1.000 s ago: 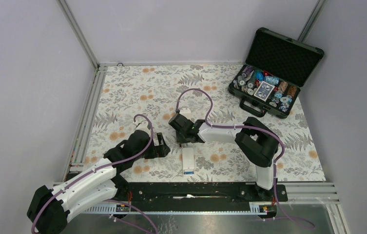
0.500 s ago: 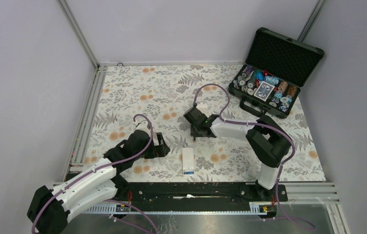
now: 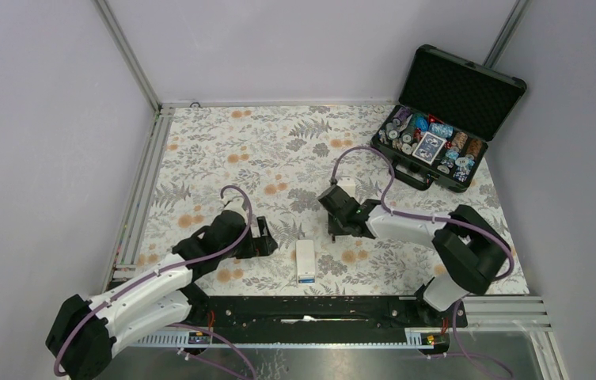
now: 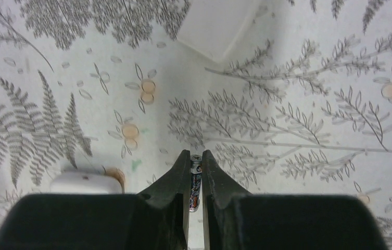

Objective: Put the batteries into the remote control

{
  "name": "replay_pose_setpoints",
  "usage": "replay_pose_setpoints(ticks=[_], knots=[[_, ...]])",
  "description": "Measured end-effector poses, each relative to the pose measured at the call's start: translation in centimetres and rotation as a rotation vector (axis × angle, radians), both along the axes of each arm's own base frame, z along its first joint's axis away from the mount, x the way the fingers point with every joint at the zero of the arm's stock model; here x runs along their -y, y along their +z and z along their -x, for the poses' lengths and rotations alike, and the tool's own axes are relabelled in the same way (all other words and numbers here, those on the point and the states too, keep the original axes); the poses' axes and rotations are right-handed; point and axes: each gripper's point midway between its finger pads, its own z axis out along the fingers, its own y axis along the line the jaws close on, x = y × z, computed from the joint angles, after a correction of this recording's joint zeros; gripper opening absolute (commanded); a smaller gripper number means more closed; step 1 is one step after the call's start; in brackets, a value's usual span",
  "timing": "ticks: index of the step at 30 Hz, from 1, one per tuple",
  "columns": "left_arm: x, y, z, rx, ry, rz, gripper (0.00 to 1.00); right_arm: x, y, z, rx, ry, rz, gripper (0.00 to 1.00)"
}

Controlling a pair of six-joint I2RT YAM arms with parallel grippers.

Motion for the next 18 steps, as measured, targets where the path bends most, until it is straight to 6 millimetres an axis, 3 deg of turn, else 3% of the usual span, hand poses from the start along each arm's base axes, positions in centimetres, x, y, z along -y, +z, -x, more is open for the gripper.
replay_pose_setpoints(ticks=[11,18], knots=[[0.8,-0.1,0.2,-0.018,-0.029,0.024,0.99,1.6,0.0,3.8,-0.061,0.050,-0.065,0.08],[1.3,0.2,0.2,-0.018,-0.038,0.049,0.99,2.6,-0.7,6.0,-0.105,0.029,-0.117,0.25]])
